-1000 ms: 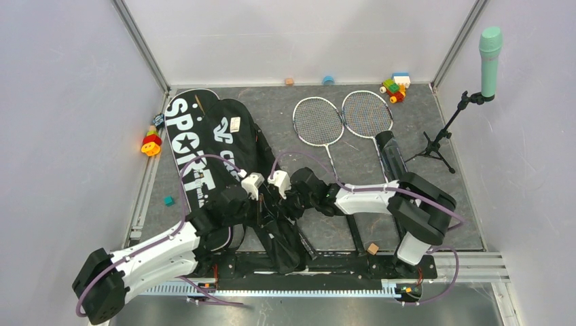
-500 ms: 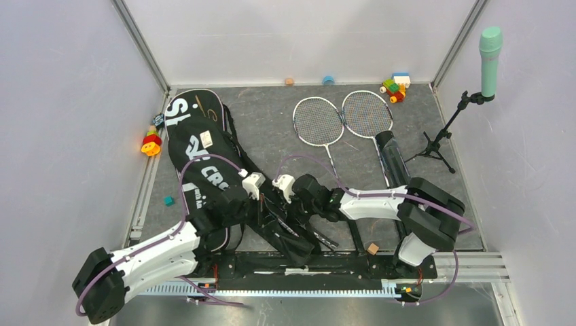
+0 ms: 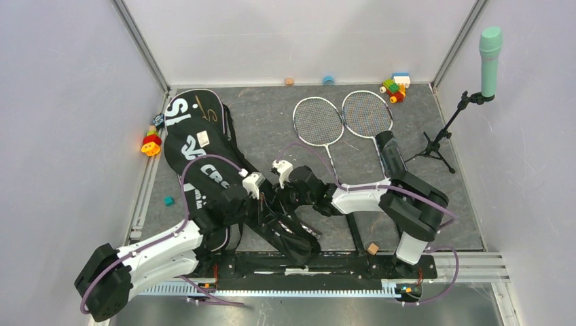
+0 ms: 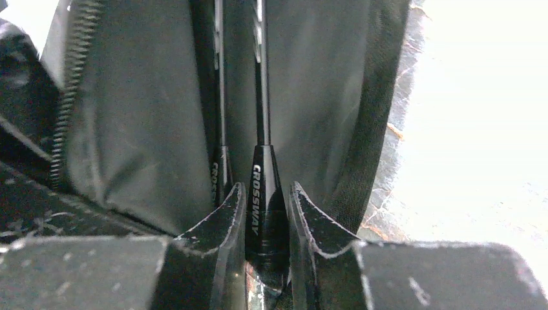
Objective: Pack up the badminton gear
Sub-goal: Adjust the racket bag at the center of the board.
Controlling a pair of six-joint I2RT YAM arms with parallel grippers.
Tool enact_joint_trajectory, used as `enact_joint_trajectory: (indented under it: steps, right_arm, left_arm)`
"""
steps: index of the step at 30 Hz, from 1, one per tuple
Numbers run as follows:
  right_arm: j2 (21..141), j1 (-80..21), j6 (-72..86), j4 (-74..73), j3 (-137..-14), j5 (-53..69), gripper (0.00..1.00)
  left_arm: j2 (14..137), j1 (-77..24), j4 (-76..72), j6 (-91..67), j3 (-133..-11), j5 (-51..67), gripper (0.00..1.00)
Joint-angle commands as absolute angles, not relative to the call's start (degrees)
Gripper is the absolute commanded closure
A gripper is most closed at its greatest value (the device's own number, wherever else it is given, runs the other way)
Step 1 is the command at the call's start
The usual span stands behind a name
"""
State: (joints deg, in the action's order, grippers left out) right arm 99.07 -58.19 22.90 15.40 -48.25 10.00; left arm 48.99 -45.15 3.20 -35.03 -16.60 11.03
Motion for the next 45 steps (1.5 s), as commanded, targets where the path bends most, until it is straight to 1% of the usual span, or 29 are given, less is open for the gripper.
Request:
enact_joint_trajectory:
  steps: [1, 3, 5, 7, 8, 10, 11, 12, 13, 15, 17, 19, 21, 23, 25, 26, 28, 29, 30, 32, 34, 36, 38, 42, 45]
  right_arm:
    - [101.61, -56.52, 36.64, 50.04, -46.49, 9.53, 1.00]
    - [102.73, -56.51, 35.74, 51.69, -46.81, 6.46, 1.00]
    - [103.12, -55.82, 34.43, 56.93, -45.54, 5.98, 1.00]
    - [102.24, -54.78, 31.18, 56.41, -45.59, 6.80, 1.00]
    - [101.22, -54.30, 27.58, 53.27, -46.55, 9.11, 1.00]
    - [98.75, -52.91, 16.15, 41.51, -49.10, 14.65, 1.00]
    - [96.57, -52.66, 12.66, 35.33, -48.92, 14.35, 1.00]
    - [94.17, -52.57, 9.92, 31.70, -47.28, 11.33, 1.00]
    - [90.66, -52.56, 9.24, 30.48, -43.60, 5.35, 1.00]
    - [84.30, -52.31, 10.45, 30.16, -36.90, -7.11, 1.00]
    - [79.33, -52.23, 10.85, 27.75, -33.72, -14.62, 1.00]
    - [75.46, -52.23, 11.11, 23.26, -32.96, -21.27, 1.00]
    - [71.39, -52.18, 10.63, 19.93, -32.08, -28.98, 1.00]
    - [68.06, -52.21, 7.52, 19.40, -30.98, -35.33, 1.00]
    - [65.16, -52.21, 5.54, 19.16, -29.80, -37.93, 1.00]
    - [64.09, -52.21, 5.28, 19.04, -29.03, -37.70, 1.00]
    - [63.41, -52.21, 6.51, 16.78, -28.34, -34.88, 1.00]
    - [63.45, -52.21, 7.61, 15.37, -27.99, -33.24, 0.89]
    - [63.67, -52.23, 8.74, 14.01, -27.34, -31.16, 0.71]
    - [63.72, -51.92, 10.61, 12.59, -26.11, -29.23, 0.49]
    - [63.61, -50.35, 13.61, 12.66, -24.72, -27.44, 0.31]
    - [63.94, -47.71, 14.94, 14.56, -23.81, -21.60, 0.25]
    - [65.14, -45.03, 16.28, 16.36, -23.23, -14.36, 0.23]
    - [69.45, -41.75, 16.85, 17.92, -24.09, -4.11, 0.24]
    - [71.66, -40.48, 18.39, 18.82, -24.88, 3.87, 0.28]
  left_arm:
    - [48.94, -46.23, -8.58, -35.54, -14.46, 22.20, 0.98]
    - [46.76, -46.23, -8.33, -35.12, -13.96, 23.64, 0.98]
    - [43.96, -46.25, -9.57, -34.95, -12.52, 26.26, 0.98]
    - [40.92, -46.23, -7.56, -35.12, -12.39, 25.03, 0.98]
    - [39.57, -46.27, -4.10, -34.88, -12.97, 21.94, 0.98]
    - [36.85, -46.23, 3.23, -34.65, -14.40, 14.24, 0.98]
    - [36.05, -46.23, 6.25, -35.10, -15.08, 9.70, 0.98]
    - [35.49, -46.23, 8.43, -35.28, -15.72, 6.24, 0.98]
    - [35.35, -46.23, 9.46, -35.44, -16.48, 2.75, 0.98]
    - [35.95, -46.23, 6.28, -34.18, -16.79, 0.56, 0.98]
    - [37.85, -46.23, -3.07, -31.94, -16.48, 2.23, 0.98]
    - [41.79, -46.23, -8.14, -29.43, -18.62, 4.07, 0.98]
    - [47.10, -46.23, -8.97, -27.16, -22.66, 3.83, 0.98]
    - [52.48, -46.23, -9.20, -26.47, -26.55, -0.81, 0.98]
    - [58.12, -46.23, -11.42, -26.71, -28.43, -6.56, 0.98]
    - [60.49, -46.16, -12.77, -27.57, -29.00, -8.93, 0.98]
    - [65.46, -46.14, -15.12, -28.87, -30.10, -10.05, 0.98]
    - [66.97, -46.08, -15.94, -29.25, -30.39, -9.37, 0.98]
    - [68.26, -46.06, -16.49, -29.14, -30.78, -7.76, 0.98]
    - [69.50, -46.05, -16.14, -28.15, -30.78, -5.34, 0.98]
    - [69.04, -46.05, -15.42, -26.71, -29.47, -3.84, 0.98]
    - [67.44, -45.97, -14.60, -25.68, -27.63, -3.29, 0.98]
    - [65.84, -45.75, -14.50, -25.40, -25.61, -2.69, 0.98]
    - [63.32, -45.57, -17.38, -26.19, -21.83, -0.88, 0.98]
    - [62.31, -45.53, -19.48, -26.98, -20.33, -0.26, 0.98]
